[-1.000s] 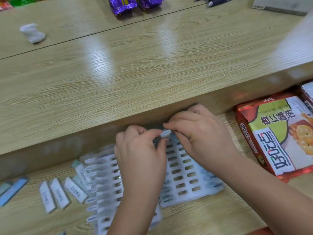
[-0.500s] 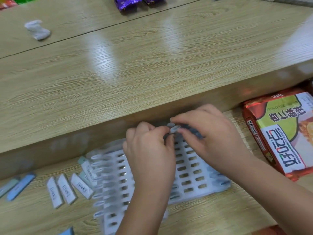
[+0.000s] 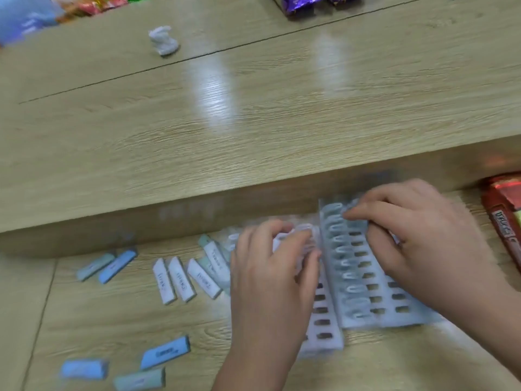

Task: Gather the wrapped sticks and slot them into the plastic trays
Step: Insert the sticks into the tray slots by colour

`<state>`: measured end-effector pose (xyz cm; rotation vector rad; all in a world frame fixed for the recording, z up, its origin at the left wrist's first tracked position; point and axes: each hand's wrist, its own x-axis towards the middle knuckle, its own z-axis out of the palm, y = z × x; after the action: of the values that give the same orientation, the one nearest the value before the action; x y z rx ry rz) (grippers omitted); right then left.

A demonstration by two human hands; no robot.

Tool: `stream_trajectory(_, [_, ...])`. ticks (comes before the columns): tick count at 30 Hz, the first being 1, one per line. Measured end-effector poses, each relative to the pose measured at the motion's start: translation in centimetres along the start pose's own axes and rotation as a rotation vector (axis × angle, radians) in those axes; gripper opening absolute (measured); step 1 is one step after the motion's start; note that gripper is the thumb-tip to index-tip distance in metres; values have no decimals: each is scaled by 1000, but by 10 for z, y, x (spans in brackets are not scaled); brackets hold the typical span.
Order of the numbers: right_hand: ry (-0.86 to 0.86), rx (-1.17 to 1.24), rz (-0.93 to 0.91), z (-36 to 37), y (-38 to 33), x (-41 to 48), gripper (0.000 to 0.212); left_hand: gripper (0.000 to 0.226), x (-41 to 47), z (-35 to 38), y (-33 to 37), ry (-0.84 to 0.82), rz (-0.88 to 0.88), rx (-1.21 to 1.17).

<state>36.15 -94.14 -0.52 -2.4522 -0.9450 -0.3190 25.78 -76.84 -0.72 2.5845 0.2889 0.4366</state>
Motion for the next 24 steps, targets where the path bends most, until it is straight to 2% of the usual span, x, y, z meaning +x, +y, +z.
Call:
stream_trajectory(3, [21, 104, -25, 14, -51, 5, 27, 19, -19, -18, -33, 114, -21, -48])
stream_trajectory(7, [-74, 231, -94, 46, -124, 17, 22, 20, -50, -49, -97, 262, -226, -62])
stream_trajectory(9, [-121, 247, -97, 65, -157, 21, 19, 16, -63, -64, -131, 266, -385, -18])
stream_trajectory(11, [-213, 216, -96, 86, -189, 28, 22, 24, -71, -75, -160, 222, -543, -25])
stream_trajectory(14, [-409, -7, -44, 121, -229, 44, 27, 33, -65, -83, -183, 167, -714, -81])
stream_trajectory(16, [-441, -190, 14, 138, -240, 58, 27, 48, -52, -80, -190, 65, -730, -48])
stream_trajectory(19, [-517, -220, 81, 161, -235, 66, 28, 64, -33, -73, -193, -94, -650, 34])
stream_trajectory(21, [-534, -213, 92, 165, -228, 69, 28, 62, -27, -71, -197, -149, -597, 65])
stream_trajectory(24, [-540, -121, 132, 168, -227, 73, 18, 42, -20, -73, -207, -141, -551, 40])
